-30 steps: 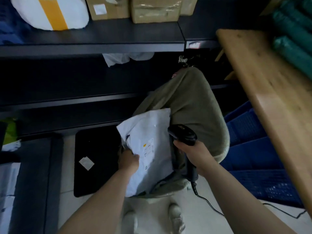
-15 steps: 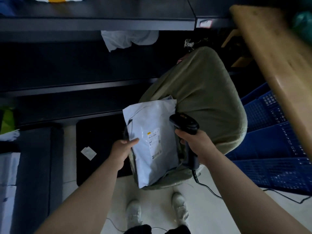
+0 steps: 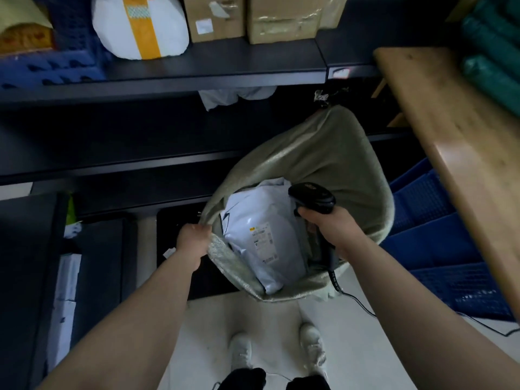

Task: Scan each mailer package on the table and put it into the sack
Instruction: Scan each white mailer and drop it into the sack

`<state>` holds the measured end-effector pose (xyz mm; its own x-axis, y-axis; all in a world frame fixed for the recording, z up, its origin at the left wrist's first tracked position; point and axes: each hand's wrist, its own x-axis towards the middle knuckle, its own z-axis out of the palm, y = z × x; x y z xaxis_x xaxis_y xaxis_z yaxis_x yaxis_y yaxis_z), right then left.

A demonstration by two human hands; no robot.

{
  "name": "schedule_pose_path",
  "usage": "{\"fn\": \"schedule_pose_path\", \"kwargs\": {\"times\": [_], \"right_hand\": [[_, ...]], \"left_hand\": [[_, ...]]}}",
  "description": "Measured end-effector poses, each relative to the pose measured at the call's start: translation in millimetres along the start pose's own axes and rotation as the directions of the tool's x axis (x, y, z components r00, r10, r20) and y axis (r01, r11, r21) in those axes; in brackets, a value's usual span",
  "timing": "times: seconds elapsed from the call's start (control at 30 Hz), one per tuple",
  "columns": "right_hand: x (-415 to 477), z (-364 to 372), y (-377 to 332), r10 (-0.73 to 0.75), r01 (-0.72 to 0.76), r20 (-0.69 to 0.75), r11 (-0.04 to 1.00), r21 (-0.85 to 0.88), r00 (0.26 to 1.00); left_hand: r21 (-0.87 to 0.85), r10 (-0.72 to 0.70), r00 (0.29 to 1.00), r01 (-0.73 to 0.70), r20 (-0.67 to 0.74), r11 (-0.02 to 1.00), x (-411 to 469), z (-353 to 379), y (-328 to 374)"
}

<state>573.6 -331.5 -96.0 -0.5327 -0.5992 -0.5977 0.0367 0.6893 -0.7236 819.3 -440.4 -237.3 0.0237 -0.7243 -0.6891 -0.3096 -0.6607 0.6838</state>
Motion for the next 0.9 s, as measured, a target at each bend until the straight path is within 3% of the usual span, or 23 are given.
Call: {"fn": "schedule_pose_path", "kwargs": {"times": [0.2, 0.33, 0.47, 0.67, 0.9], "right_hand": [[-59, -60, -15, -0.025, 0.026, -0.014, 0.998, 0.059, 1.000], [-104, -123, -12, -0.021, 0.026, -0.031, 0.989, 0.145, 0.999], [-156, -202, 12, -0.009, 0.025, -0.084, 0.981, 0.191, 0.996], [-219, -352, 72, -0.037, 0.071, -0.185, 0.981, 0.180, 0.982], [-261, -534, 126, -0.100, 0.149, -0.301, 0.978, 0.145, 0.948]], "left_hand": [[0.254, 0.180, 0.979, -0.199, 0.096, 0.946, -86, 19, 65], [0.473, 0.363, 0.895, -0.446, 0.261, 0.760, -162, 69, 118], [0.513, 0.500, 0.715, -0.699, 0.488, 0.499, -247, 142, 151], [0.534, 0.615, 0.400, -0.844, 0.679, -0.041, -387, 268, 158], [0.514, 0.660, 0.239, -0.819, 0.712, -0.257, -516, 412, 128]]}}
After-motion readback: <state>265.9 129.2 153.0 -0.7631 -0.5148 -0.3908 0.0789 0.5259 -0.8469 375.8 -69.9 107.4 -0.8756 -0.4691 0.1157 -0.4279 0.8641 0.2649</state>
